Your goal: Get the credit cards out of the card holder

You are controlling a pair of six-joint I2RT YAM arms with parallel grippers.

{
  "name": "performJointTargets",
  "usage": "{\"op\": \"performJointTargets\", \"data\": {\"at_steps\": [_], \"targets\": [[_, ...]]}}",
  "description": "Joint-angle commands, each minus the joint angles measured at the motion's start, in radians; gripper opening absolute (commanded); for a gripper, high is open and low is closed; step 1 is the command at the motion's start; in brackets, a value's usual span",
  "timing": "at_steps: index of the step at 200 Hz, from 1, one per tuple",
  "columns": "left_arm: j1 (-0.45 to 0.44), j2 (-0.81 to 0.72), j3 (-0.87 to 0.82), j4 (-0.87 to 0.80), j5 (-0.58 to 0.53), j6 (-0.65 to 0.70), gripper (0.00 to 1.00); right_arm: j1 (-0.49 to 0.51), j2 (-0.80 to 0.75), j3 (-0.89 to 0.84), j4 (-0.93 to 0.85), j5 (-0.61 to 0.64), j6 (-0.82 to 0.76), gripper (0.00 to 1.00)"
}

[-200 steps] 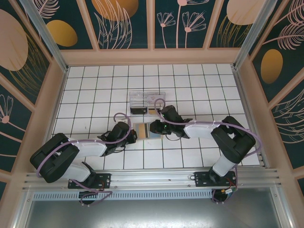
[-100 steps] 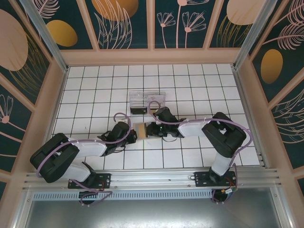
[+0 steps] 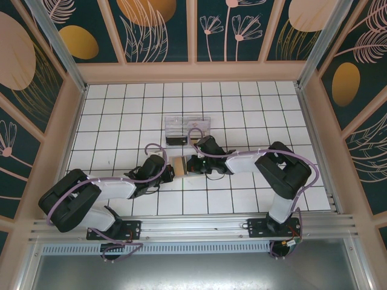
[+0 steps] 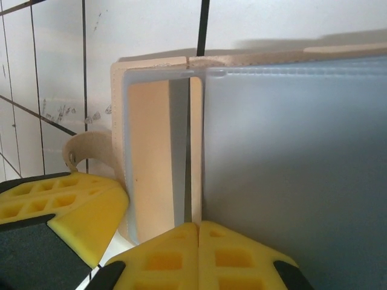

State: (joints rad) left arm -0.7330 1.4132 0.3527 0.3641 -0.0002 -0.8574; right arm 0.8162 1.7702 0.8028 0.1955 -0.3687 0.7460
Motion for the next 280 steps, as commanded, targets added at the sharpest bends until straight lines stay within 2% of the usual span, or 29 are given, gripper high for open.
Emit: {"op": "performJointTargets", "data": {"at_steps": [1,120,170,190,195,229,254,266,280], "targets": [[-0.001,0.021,-0.009,-0.05,-0.001,-0.002,0.0,0.0,-0.022,-0.009,0.005,0.01,0.001,0.0],[-0.001,0.003,-0.014,-0.063,-0.014,0.001,0.0,-0.144,-0.288,-0.19,-0.022,0.07,-0.023,0.0],[-0.002,-0.059,-0.003,-0.051,0.025,-0.003,0.0,-0.158,-0.461,-0.14,-0.184,0.156,-0.162,0.0],[-0.002,-0.127,0.003,-0.049,0.028,0.0,0.08,-0.154,-0.511,-0.081,-0.271,0.205,-0.256,0.0],[-0.001,-0.149,0.001,-0.048,0.022,0.001,0.12,-0.15,-0.52,-0.064,-0.293,0.226,-0.283,0.0],[-0.002,-0.316,-0.041,-0.026,-0.026,0.001,0.51,-0.105,-0.522,0.056,-0.385,0.329,-0.515,0.0],[-0.002,-0.445,-0.097,-0.027,-0.063,0.001,0.85,-0.023,-0.48,0.105,-0.387,0.422,-0.785,0.0],[-0.001,-0.514,-0.128,-0.035,-0.078,0.001,0.97,0.012,-0.457,0.111,-0.377,0.466,-0.927,0.0],[-0.002,-0.6,-0.158,-0.057,-0.096,0.007,0.99,0.032,-0.426,0.12,-0.372,0.508,-1.066,0.0]]}}
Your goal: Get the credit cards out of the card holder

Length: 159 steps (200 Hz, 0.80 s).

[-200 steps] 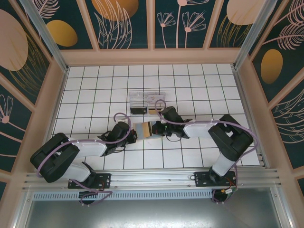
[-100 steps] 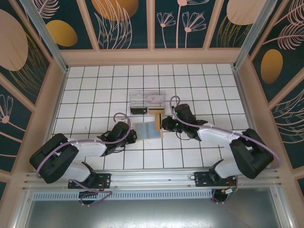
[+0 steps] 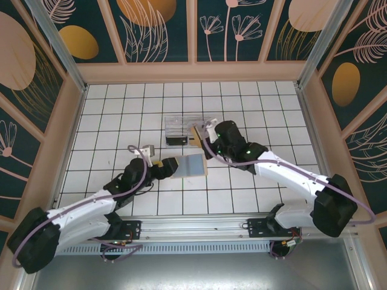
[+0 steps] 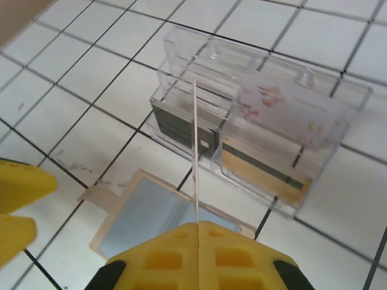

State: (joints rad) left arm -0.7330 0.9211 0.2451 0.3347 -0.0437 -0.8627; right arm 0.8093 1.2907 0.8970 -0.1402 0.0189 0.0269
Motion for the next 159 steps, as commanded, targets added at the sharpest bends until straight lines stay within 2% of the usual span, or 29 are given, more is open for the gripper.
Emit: {"op": "performJointTargets", "data": {"at_steps": [1,33,85,124,159], "targets": [[-0.002,-0.114,-0.052,-0.029,-0.054,0.013,0.99,0.041,0.056,0.026,-0.036,0.124,-0.357,0.0],[-0.001,-0.313,-0.108,-0.108,-0.103,0.025,0.99,0.054,0.132,0.08,-0.055,0.21,-0.59,0.0],[-0.002,-0.584,-0.182,-0.236,-0.149,0.029,0.99,0.058,0.231,0.101,-0.059,0.227,-0.911,0.0],[-0.001,-0.633,-0.206,-0.252,-0.151,0.025,0.99,0.042,0.296,0.122,-0.018,0.239,-1.046,0.0],[-0.002,-0.621,-0.205,-0.249,-0.148,0.029,0.99,0.033,0.346,0.166,-0.001,0.239,-1.079,0.0]]}}
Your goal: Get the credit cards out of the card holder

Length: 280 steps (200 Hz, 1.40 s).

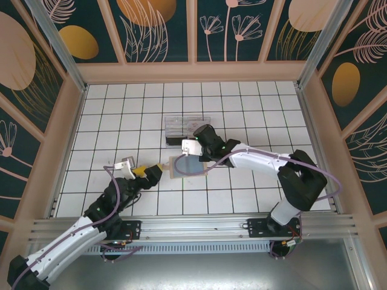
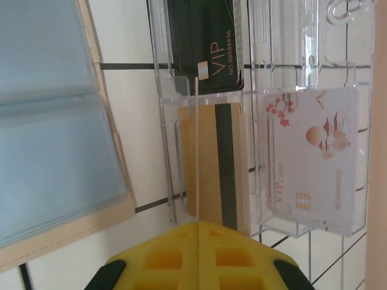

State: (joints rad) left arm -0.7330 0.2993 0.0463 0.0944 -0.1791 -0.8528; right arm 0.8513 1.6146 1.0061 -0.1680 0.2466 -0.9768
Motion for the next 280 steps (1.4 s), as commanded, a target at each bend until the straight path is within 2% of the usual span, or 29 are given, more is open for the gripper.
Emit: {"op": "performJointTargets", "data": {"at_steps": [1,102,210,225,244,247,252,256,280], "targets": [[-0.001,0.001,-0.006,-0.009,-0.013,0.019,0.99,-0.009,0.024,0.059,0.025,0.011,-0.075,0.0],[-0.001,0.024,-0.016,0.011,-0.008,0.02,0.99,-0.07,0.038,0.033,0.015,-0.012,-0.084,0.0],[-0.001,0.001,-0.02,-0.007,-0.014,0.017,0.99,-0.071,0.148,0.078,0.041,0.02,-0.047,0.0],[-0.001,-0.01,-0.021,-0.014,-0.017,0.017,0.99,-0.07,0.163,0.086,0.051,0.035,-0.035,0.08],[-0.001,-0.024,-0.022,-0.022,-0.019,0.014,0.99,-0.07,0.182,0.102,0.068,0.061,-0.021,0.12],[-0.002,-0.027,-0.023,-0.023,-0.019,0.015,0.99,-0.07,0.184,0.105,0.07,0.067,-0.018,0.18],[-0.002,-0.03,-0.023,-0.025,-0.019,0.014,0.99,-0.07,0.189,0.11,0.072,0.073,-0.017,0.34],[-0.001,-0.032,-0.023,-0.027,-0.02,0.014,0.99,-0.07,0.191,0.113,0.074,0.076,-0.016,0.4],[-0.002,-0.041,-0.025,-0.033,-0.023,0.011,0.99,-0.069,0.208,0.126,0.106,0.132,-0.013,0.41]]}}
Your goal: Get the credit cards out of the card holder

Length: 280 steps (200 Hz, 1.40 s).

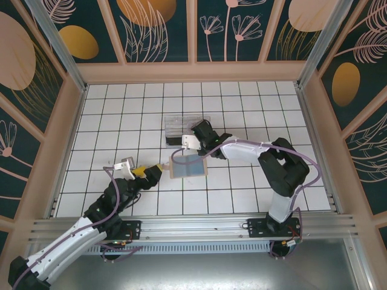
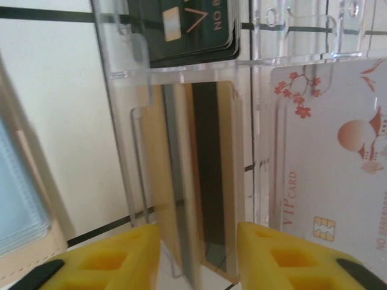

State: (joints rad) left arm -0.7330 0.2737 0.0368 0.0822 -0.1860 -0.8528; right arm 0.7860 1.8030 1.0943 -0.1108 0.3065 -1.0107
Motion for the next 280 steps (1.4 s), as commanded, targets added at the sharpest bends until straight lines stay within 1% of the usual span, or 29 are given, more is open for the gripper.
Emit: {"op": "performJointTargets", "data": {"at_steps": [1,49,94,121,132,152,178,197,214,234,261,280], "targets": [[-0.002,-0.016,-0.015,-0.021,-0.017,0.012,0.99,-0.004,0.019,0.038,0.05,0.072,0.021,0.41],[-0.002,-0.021,-0.018,-0.022,-0.018,0.01,0.99,-0.007,0.019,0.051,0.089,0.125,0.053,0.41],[-0.002,-0.019,-0.017,-0.028,-0.027,0.009,0.99,-0.011,-0.002,0.038,0.099,0.124,0.103,0.4],[-0.002,-0.018,-0.017,-0.028,-0.03,0.008,0.99,-0.017,-0.034,0.004,0.115,0.123,0.127,0.45],[-0.001,-0.015,-0.017,-0.029,-0.033,0.008,0.99,-0.026,-0.039,-0.002,0.12,0.129,0.142,0.45],[-0.002,-0.011,-0.014,-0.03,-0.034,0.01,0.99,-0.033,-0.06,-0.006,0.118,0.123,0.193,0.45],[-0.002,0.009,-0.002,-0.039,-0.042,0.011,0.99,-0.03,-0.125,-0.035,0.132,0.115,0.292,0.48],[0.0,0.056,0.017,-0.039,-0.053,0.017,0.99,-0.037,-0.21,-0.092,0.182,0.105,0.391,0.5],[-0.002,0.124,0.046,-0.039,-0.072,0.017,0.99,-0.073,-0.292,-0.133,0.206,0.083,0.528,0.51],[-0.001,0.227,0.093,-0.042,-0.113,0.008,0.99,-0.131,-0.404,-0.207,0.25,0.041,0.689,0.53],[-0.002,0.381,0.173,-0.03,-0.158,0.007,0.99,-0.198,-0.552,-0.353,0.351,-0.04,0.839,0.58],[-0.001,0.505,0.239,-0.039,-0.216,0.0,0.99,-0.224,-0.625,-0.435,0.399,-0.033,0.915,0.61]]}}
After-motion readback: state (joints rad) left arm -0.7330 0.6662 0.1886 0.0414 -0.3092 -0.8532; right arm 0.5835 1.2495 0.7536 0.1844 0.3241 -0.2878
